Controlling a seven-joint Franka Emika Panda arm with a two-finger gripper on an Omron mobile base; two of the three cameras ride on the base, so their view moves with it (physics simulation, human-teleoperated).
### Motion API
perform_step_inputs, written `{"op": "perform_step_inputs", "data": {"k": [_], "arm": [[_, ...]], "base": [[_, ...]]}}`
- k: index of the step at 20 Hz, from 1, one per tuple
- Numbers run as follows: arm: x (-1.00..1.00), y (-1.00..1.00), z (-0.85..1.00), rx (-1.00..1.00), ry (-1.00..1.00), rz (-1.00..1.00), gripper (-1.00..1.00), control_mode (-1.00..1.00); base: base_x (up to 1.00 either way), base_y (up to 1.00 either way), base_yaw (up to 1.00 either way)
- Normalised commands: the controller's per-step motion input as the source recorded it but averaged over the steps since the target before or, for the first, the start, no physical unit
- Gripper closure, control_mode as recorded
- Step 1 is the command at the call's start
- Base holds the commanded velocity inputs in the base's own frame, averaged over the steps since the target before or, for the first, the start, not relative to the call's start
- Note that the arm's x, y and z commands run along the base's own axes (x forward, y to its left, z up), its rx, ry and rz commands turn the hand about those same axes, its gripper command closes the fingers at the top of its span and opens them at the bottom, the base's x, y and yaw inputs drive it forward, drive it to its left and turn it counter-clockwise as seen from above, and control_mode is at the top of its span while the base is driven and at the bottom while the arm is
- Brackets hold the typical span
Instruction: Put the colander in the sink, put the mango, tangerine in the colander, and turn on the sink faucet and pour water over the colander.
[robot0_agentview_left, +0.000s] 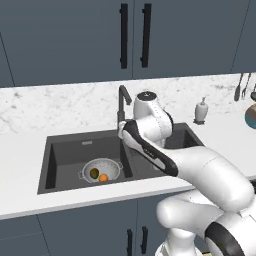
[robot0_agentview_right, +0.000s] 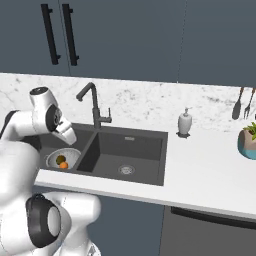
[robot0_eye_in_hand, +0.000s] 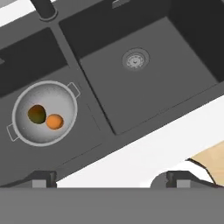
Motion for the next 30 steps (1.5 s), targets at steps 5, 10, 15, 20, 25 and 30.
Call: {"op": "perform_step_inputs", "data": {"k": [5, 10, 15, 20, 25, 30], "arm": [[-0.33, -0.77, 0.60, 0.12, -0.06, 0.05, -1.00, -1.00], [0.10, -0.49, 0.34, 0.11, -0.12, 0.00, -1.00, -1.00], [0.39, -0.22, 0.20, 0.10, -0.13, 0.00, -1.00, -1.00], [0.33, -0.05, 0.21, 0.10, -0.11, 0.00, -1.00, -1.00], [0.34, 0.00, 0.08, 0.08, -0.03, 0.00, -1.00, -1.00], [0.36, 0.00, 0.00, 0.06, 0.00, 0.00, -1.00, -1.00]], "base": [[0.00, 0.00, 0.00], [0.00, 0.00, 0.00], [0.00, 0.00, 0.00], [0.00, 0.00, 0.00], [0.00, 0.00, 0.00], [0.00, 0.00, 0.00]]}}
